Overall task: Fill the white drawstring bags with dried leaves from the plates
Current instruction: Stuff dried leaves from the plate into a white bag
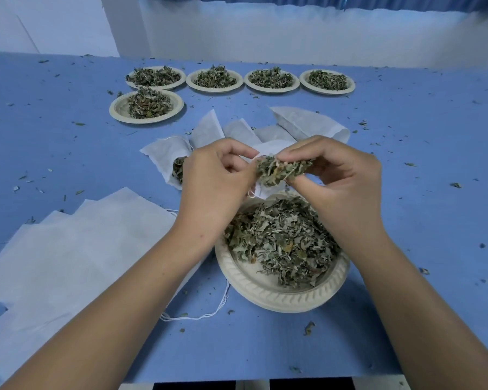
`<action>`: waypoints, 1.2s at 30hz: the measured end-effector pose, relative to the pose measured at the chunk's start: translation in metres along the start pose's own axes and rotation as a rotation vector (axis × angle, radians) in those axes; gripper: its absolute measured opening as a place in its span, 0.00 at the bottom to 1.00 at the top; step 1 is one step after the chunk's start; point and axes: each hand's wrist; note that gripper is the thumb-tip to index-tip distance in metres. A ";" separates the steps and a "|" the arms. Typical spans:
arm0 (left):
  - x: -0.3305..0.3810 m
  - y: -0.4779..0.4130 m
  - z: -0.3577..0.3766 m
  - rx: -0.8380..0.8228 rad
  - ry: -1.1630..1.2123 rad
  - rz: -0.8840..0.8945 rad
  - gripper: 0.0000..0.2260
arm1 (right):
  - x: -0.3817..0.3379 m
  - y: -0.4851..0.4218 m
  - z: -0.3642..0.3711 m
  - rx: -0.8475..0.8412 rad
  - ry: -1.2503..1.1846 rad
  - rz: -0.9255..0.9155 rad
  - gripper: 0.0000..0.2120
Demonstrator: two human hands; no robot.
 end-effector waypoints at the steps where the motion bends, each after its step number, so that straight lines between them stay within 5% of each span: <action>1: 0.000 0.000 0.000 0.004 0.013 0.001 0.10 | 0.002 0.001 0.001 0.001 0.044 0.006 0.17; 5: 0.001 0.002 0.001 0.033 0.102 0.019 0.09 | 0.008 0.002 0.003 0.041 0.189 0.054 0.14; 10: 0.001 0.004 0.002 -0.042 0.132 0.036 0.06 | 0.011 0.005 0.006 -0.034 0.439 -0.139 0.11; 22: 0.000 0.008 0.008 -0.074 0.090 0.114 0.05 | 0.014 0.003 0.006 -0.097 0.509 -0.219 0.11; 28: 0.000 0.002 0.001 0.030 0.133 0.071 0.06 | 0.006 -0.001 0.000 -0.102 0.122 -0.027 0.11; 31: 0.003 0.002 0.000 0.037 0.192 0.059 0.07 | 0.006 0.002 0.003 -0.063 0.216 -0.155 0.03; 36: 0.005 0.005 0.002 -0.044 0.291 0.064 0.07 | 0.011 0.004 0.008 -0.152 0.346 -0.219 0.05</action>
Point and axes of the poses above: each hand's wrist, its own y-axis away from the middle knuckle, its own z-axis out of the palm, x = y × z, and after that the axes turned 1 degree about -z, right-handed
